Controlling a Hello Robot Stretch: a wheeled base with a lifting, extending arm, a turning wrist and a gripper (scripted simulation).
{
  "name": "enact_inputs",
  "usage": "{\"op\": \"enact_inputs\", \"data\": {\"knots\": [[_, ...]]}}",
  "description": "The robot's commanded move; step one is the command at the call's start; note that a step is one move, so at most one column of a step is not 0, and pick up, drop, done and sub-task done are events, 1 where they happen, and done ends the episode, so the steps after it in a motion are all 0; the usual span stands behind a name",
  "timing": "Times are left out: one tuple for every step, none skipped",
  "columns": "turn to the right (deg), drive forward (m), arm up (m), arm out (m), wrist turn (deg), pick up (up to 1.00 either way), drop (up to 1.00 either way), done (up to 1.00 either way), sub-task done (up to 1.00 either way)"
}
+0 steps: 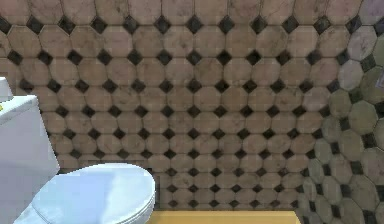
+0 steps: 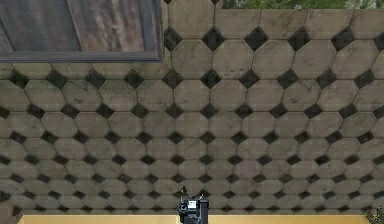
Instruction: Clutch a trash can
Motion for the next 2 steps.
{"op": "enact_inputs", "data": {"knots": [[0.0, 0.00, -0.30, 0.00, 0.0, 0.00, 0.00, 0.00, 0.00], [0.0, 0.00, 0.00, 0.00, 0.0, 1.00, 0.00, 0.00, 0.00]]}}
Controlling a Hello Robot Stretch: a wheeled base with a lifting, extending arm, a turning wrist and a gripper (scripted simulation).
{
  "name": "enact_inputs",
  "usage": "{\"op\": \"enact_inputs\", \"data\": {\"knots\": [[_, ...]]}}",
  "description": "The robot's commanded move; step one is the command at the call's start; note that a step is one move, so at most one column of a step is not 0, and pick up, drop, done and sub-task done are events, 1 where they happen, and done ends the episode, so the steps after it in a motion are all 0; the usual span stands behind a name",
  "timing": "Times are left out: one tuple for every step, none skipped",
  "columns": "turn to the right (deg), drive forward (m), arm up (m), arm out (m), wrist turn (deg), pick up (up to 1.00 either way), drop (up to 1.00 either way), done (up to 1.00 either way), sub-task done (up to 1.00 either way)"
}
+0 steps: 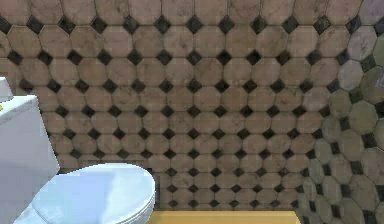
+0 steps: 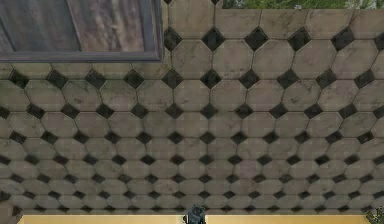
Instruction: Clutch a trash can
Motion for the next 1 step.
{"op": "enact_inputs", "data": {"knots": [[0.0, 0.00, 0.10, 0.00, 0.0, 0.00, 0.00, 0.00, 0.00]]}}
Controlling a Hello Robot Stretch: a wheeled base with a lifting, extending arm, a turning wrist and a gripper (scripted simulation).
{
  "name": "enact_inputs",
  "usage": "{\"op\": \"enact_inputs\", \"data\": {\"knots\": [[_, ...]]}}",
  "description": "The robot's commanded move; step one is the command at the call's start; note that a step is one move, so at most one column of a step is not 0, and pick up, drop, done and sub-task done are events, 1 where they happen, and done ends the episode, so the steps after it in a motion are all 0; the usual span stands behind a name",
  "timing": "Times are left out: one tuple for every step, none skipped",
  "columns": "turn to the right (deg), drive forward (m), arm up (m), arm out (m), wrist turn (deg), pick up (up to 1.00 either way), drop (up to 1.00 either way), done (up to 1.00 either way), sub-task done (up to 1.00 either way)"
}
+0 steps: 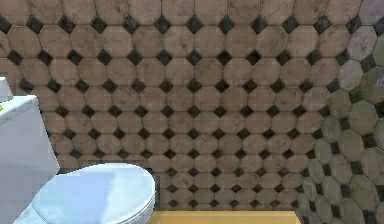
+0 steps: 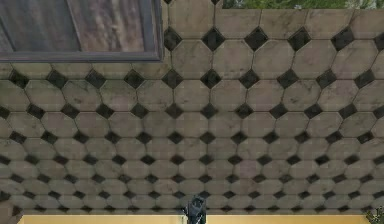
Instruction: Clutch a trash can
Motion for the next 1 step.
{"op": "enact_inputs", "data": {"knots": [[0.0, 0.00, 0.00, 0.00, 0.0, 0.00, 0.00, 1.00, 0.00]]}}
